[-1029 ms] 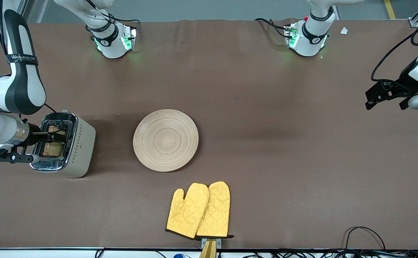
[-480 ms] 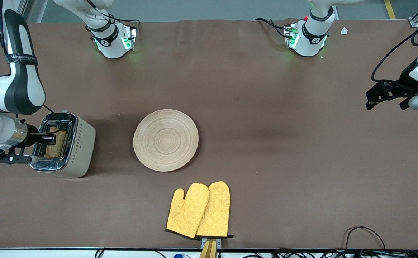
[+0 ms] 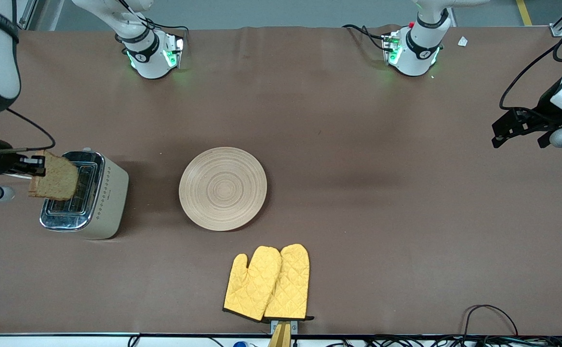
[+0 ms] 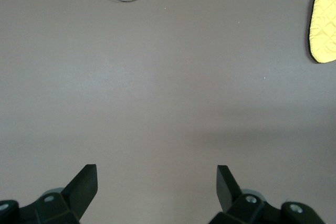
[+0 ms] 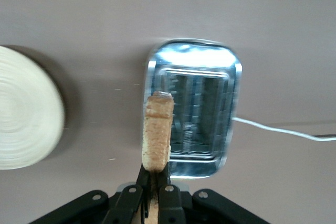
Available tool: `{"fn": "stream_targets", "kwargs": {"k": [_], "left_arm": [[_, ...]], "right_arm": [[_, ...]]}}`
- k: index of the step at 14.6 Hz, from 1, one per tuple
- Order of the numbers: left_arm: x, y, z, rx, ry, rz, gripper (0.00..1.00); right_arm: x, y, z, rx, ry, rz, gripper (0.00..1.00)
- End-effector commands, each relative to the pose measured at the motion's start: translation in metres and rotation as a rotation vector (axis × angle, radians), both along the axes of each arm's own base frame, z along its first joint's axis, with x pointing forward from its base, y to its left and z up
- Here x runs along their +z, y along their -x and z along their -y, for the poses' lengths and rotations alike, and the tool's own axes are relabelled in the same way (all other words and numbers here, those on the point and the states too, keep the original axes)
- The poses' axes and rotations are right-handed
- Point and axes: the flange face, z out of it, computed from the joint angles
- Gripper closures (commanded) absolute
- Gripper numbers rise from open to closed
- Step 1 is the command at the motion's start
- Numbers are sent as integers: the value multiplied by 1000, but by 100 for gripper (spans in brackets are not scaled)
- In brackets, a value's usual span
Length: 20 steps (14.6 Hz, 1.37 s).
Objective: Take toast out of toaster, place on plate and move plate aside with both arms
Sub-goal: 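Lift the bread slice up out of the toaster with the right gripper, then carry the bread over the wooden plate and release it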
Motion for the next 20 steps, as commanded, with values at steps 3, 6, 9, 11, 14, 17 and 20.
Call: {"fn": "stream_targets", "kwargs": {"k": [3,6,9,11,14,17,20], "left_arm": [[5,-4,-2,-9,-19,14,0],[5,-4,-3,-8,-19,16,0],[4,-4,-2,-9,-17,19,0],[4,-4,-2,-8,-17,17,0],[0,-5,-8,0,-18,10,0],[-17,-14,-15,11,-20,-26,0],[-45,-12,4,-6,45,-99,0]], "right_arm": [[-49,-8,-60,-100,-288,0,100],[-92,-1,-114,-114,-410,11,100],[-148,14,-153,-224,-560,28,100],[-178,32,-191,-236,-582,61,100],[-207,59,-232,-248,-595,114,100],[-234,62,-226,-197,-589,69,100],[-252,55,-185,-175,-568,29,71]]}}
